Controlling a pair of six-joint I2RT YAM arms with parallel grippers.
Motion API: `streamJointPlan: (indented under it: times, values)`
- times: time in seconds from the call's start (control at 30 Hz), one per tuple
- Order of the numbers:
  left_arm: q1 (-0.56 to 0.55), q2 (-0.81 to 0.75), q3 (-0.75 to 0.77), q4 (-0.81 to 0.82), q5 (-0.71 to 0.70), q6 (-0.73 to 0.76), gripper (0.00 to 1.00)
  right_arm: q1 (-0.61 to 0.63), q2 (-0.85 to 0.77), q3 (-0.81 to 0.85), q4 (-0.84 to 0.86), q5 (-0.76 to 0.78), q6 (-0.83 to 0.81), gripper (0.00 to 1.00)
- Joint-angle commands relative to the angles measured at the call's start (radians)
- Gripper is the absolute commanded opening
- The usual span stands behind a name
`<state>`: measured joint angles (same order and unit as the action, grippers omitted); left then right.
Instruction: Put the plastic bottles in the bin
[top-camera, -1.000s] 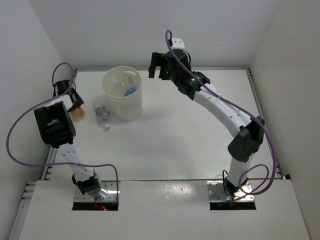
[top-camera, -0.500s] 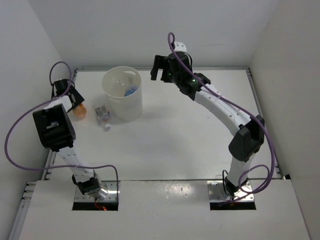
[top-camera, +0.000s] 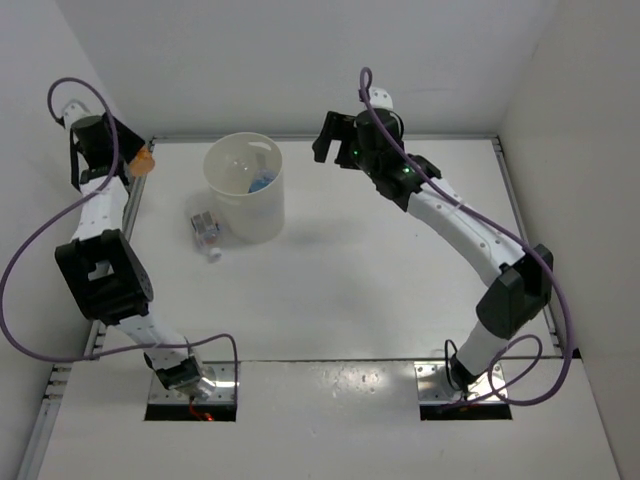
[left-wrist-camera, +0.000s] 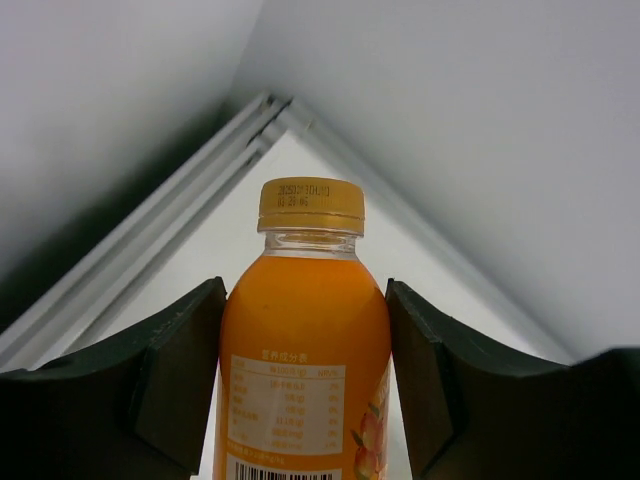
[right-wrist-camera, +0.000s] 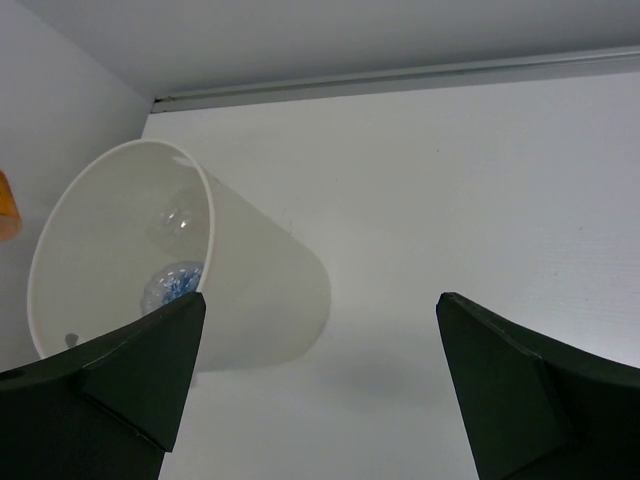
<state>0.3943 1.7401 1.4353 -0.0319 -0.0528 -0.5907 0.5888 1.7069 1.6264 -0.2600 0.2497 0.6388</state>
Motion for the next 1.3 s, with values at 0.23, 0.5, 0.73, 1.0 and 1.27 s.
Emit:
streamJointPlan:
  times: [0.23,0.5,0.73,1.0,1.27]
  values:
    - [-0.184,-0.137,0.083,0.278,0.093,0.001,0.18,-0.023,-0.124,-0.138,0.108,0.008,0.058,1.00]
    - [-0.399,-0.146,0.091,0.268,0.105,0.051,0.19,-0.032,-0.154,-0.183,0.099,0.008,0.076,1.00]
    - [-0.480,-0.209,-0.082,0.245,0.070,0.117,0.23,-0.041,-0.190,-0.223,0.099,0.008,0.094,1.00]
    - [-0.528,-0.241,-0.164,0.161,-0.039,0.100,0.52,-0.060,-0.199,-0.254,0.110,-0.001,0.114,1.00]
    - [-0.508,-0.238,-0.061,0.115,-0.283,0.091,1.00,-0.069,-0.190,-0.254,0.110,-0.020,0.134,1.00]
